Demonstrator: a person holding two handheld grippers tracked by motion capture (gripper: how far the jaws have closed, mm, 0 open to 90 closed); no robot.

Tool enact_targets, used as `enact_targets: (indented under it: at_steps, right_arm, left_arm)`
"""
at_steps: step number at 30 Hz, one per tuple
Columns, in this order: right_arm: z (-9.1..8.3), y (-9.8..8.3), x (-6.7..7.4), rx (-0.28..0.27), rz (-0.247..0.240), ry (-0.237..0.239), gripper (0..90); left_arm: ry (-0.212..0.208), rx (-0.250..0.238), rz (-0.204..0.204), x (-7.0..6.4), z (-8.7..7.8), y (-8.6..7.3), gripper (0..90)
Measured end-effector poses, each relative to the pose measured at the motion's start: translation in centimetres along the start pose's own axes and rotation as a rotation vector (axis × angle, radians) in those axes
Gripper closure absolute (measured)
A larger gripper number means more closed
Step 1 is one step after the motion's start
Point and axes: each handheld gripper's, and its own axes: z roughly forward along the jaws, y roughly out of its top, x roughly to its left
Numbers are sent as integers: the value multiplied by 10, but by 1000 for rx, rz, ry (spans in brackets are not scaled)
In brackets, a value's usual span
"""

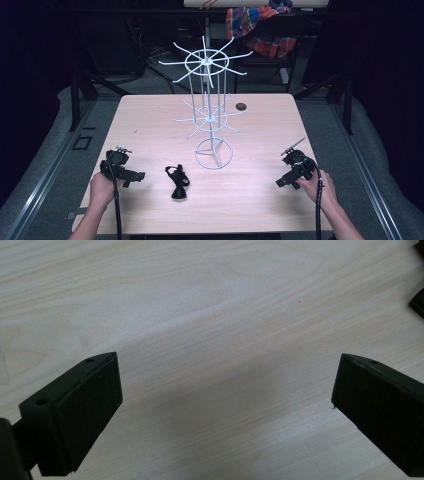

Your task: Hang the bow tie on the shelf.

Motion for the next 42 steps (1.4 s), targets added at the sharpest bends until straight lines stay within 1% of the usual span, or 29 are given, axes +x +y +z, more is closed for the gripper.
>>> enact_targets:
  at_steps: [2,5,8,9,11,12,13,14,15,17,19,20,23,27,29,30,31,32,38,42]
  right_arm:
    - [0,0,0,-1,4,6,44]
    - [0,-1,0,3,2,-1,44]
    - [0,-1,1,-13,12,6,45]
    - [-1,0,1,4,-2,-1,45]
    - [0,0,1,0,1,-4,45]
    - [-1,1,1,7,-5,-5,45]
    - [0,1,1,4,-4,-5,45]
    - [1,1,3,-18,13,-5,45]
    - [0,2,2,1,-6,-5,45]
    - [0,2,3,-3,-1,-1,45]
    - [-1,1,2,1,-5,-7,45]
    - [-1,1,2,4,-7,-2,45]
    - [-1,1,1,6,-8,-6,45]
    - [-1,2,1,5,-10,-3,45]
    - [-1,1,1,10,-13,-2,45]
    - [0,1,1,8,-10,-6,45]
    - [-1,1,1,8,-10,-6,46]
    - [-1,1,1,8,-10,-6,46]
    - [0,1,0,12,-12,-5,46]
    - [1,1,0,15,-15,-4,47]
  left_arm:
    - [0,0,-1,0,0,0,0]
    - [-8,-8,-10,-1,0,1,0]
    - [-15,-14,-20,-1,0,1,0]
    - [-16,-13,-21,-1,0,1,0]
    - [-17,-17,-22,0,-1,0,0]
    - [-17,-16,-26,1,-1,0,0]
    - [-18,-13,-30,1,-1,-1,0]
    - [-18,-11,-33,1,-2,-1,0]
    - [-18,-11,-35,1,-2,-1,0]
    - [-16,-14,-38,1,-3,0,0]
    - [-15,-16,-53,-1,-5,1,0]
    - [-16,-20,-57,-2,-6,2,0]
    - [-21,-26,-66,-5,-10,3,0]
    - [-37,-32,-78,-9,-16,5,0]
    - [-49,-40,-79,-11,-20,6,0]
    - [-47,-50,-81,-12,-22,6,0]
    - [-46,-51,-72,-13,-25,6,0]
    - [-47,-60,-78,-15,-26,7,0]
    - [-68,-80,-51,-25,-34,9,0]
    - [-81,-92,-42,-32,-37,11,0]
